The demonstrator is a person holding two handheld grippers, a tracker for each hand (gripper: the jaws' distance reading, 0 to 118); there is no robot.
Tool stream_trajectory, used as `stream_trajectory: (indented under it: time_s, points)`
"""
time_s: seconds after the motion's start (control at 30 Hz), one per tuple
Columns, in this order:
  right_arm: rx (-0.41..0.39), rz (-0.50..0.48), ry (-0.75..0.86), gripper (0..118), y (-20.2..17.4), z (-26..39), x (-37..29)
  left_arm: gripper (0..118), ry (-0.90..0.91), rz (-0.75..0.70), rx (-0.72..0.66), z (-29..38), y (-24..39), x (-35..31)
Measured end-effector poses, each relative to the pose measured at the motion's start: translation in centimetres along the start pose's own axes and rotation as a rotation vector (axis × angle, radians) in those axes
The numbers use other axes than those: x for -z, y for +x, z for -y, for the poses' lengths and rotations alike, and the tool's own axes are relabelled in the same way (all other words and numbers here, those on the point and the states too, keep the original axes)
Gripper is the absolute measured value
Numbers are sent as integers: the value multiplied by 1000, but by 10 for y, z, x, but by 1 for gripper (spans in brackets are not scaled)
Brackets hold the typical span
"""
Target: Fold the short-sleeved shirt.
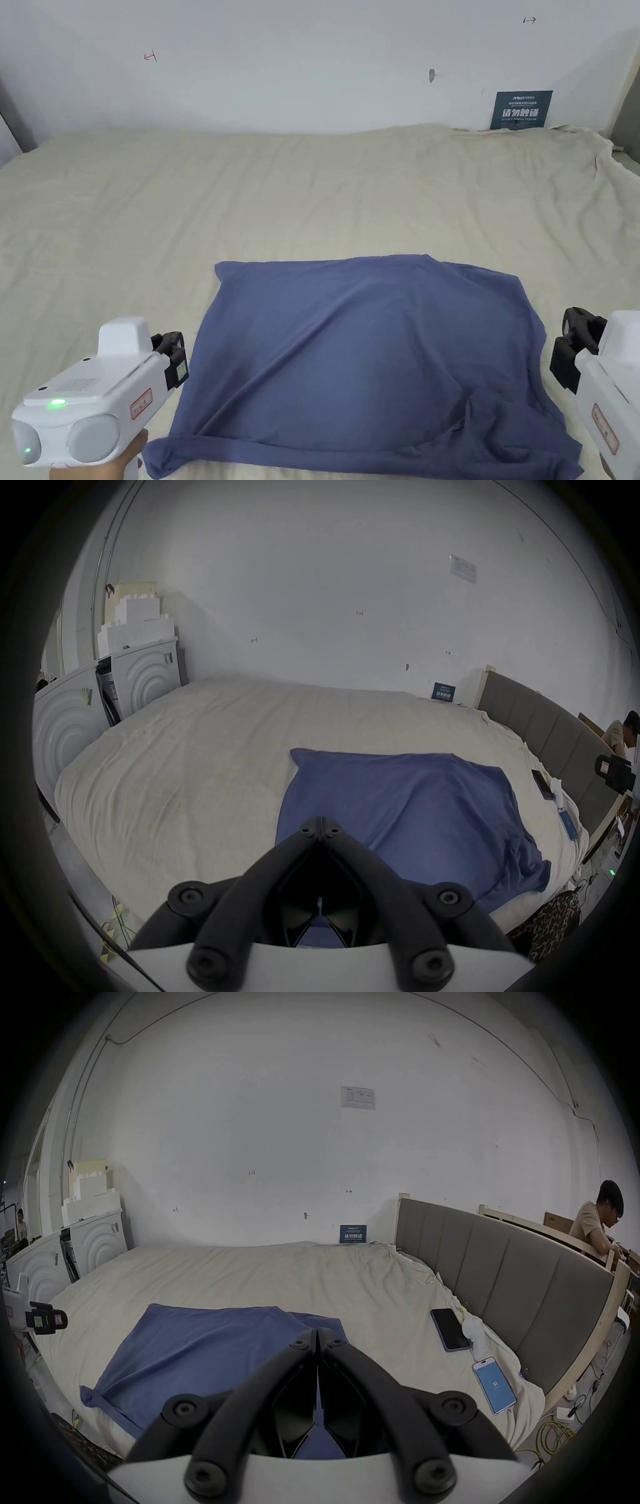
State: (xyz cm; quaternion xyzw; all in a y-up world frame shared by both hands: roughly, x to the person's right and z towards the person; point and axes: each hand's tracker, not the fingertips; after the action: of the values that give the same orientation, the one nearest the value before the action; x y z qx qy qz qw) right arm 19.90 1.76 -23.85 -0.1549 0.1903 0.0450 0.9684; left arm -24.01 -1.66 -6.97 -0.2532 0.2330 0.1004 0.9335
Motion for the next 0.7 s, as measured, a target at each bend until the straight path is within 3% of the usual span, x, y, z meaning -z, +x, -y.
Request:
stream_trajectory:
  time_s: [0.13, 0.2, 0.23, 0.3, 0.37, 0.7]
  points:
    - [2, -7, -6, 0, 3, -1, 0, 0, -133, -10, 4, 0, -7, 6]
    - [0, -8, -7, 0, 3, -1, 0, 9, -169, -15, -7, 4, -22, 16]
    - [-1, -7, -9, 0, 3, 0, 0, 20, -220, -34, -14, 7, -27, 21]
    - [1, -4, -12, 0, 4, 0, 1, 68, -307, -48, -24, 14, -34, 31]
    - [7, -3, -20, 0, 4, 1, 0, 91, -377, -51, -40, 24, -41, 41]
    - [12, 2, -76, 0, 6, 14, 3, 92, -530, -138, -23, 92, -63, 81]
